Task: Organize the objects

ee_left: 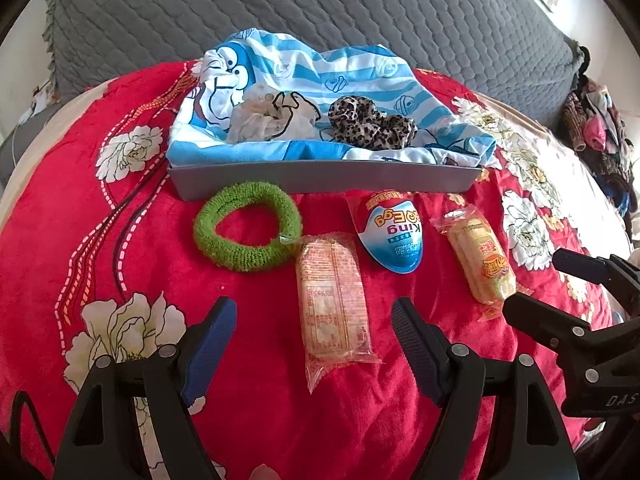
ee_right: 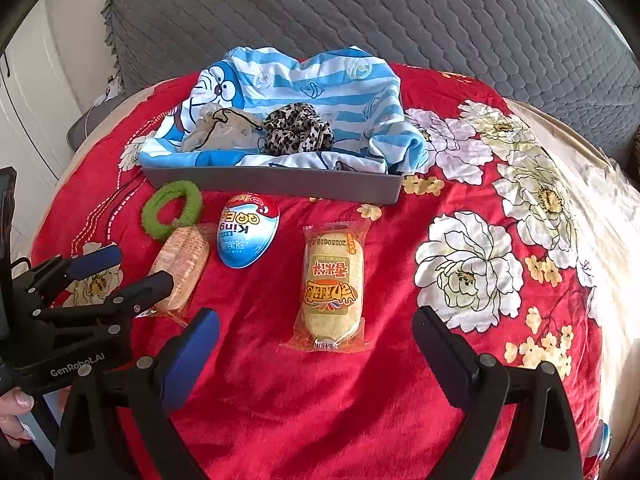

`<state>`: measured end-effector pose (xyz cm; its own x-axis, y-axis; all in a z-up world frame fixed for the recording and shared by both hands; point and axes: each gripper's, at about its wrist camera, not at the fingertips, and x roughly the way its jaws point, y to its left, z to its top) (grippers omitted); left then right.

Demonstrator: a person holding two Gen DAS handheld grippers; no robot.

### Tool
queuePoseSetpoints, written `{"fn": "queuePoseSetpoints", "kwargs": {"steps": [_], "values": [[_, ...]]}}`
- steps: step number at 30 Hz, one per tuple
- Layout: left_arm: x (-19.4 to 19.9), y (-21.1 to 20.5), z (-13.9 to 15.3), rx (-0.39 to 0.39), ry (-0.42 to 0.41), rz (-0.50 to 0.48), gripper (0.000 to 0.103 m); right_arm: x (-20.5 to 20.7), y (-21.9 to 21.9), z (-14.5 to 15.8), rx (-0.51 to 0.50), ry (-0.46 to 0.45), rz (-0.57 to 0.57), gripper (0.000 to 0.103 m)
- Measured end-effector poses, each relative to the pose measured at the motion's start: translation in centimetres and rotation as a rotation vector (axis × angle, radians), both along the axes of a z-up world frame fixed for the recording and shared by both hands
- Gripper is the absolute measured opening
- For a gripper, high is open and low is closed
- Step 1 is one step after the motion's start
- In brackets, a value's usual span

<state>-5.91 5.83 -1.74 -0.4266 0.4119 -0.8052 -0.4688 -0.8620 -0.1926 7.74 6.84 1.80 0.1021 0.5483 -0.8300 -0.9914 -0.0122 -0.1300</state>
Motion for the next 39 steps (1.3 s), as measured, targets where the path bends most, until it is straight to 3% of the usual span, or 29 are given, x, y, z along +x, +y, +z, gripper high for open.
{"fn": "queuePoseSetpoints", "kwargs": {"steps": [39], "values": [[-2.6,1.4,-2.9,0.009,-0.052,-0.007,0.081,1.6,3.2,-2.6,-0.056,0.02,-0.074,0.097]]}}
